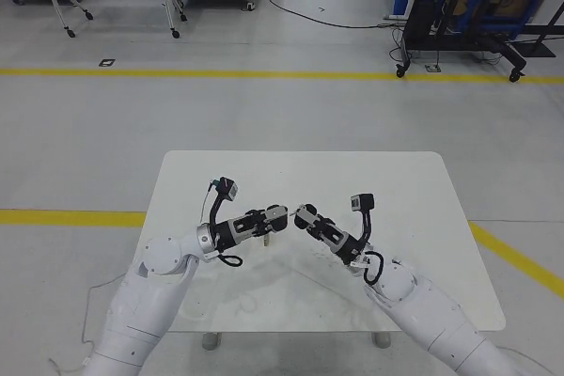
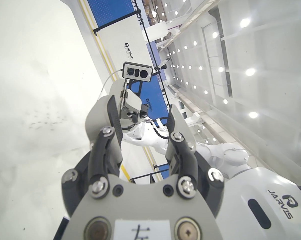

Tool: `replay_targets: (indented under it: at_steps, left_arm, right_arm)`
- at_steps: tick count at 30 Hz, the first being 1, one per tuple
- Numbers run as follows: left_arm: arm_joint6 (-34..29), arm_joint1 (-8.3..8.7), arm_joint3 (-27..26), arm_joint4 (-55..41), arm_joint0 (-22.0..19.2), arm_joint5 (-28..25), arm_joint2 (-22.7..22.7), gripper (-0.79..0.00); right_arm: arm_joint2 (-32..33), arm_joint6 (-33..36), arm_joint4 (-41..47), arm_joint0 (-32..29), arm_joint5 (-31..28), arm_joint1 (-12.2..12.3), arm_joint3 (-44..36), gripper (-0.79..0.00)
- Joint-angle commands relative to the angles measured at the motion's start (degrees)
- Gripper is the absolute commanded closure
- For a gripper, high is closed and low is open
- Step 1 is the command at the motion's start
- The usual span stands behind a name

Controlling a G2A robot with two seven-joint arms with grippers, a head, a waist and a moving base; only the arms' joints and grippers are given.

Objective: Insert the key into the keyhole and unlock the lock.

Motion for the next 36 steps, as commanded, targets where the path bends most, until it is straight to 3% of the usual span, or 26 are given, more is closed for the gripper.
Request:
replay_targets:
  at_steps: [1, 7, 36]
  left_arm:
    - [0.6, 0.12, -0.1, 1.6, 0.0, 0.1, 0.0, -0.243]
    - [1.4, 0.28, -0.3, 3.5, 0.1, 0.6, 0.6, -0.268]
    - [2.0, 0.81, 0.6, 4.5, -0.9, 1.3, 2.4, -0.062]
  right_arm:
    - [0.1, 1.4, 1.8, -0.1, -0.2, -0.2, 0.1, 0.000]
    - [0.3, 5.0, 5.1, -0.1, -0.4, -0.7, 0.4, 0.000]
    - [1.4, 9.4, 5.0, -0.3, 0.4, -3.5, 3.4, 0.000]
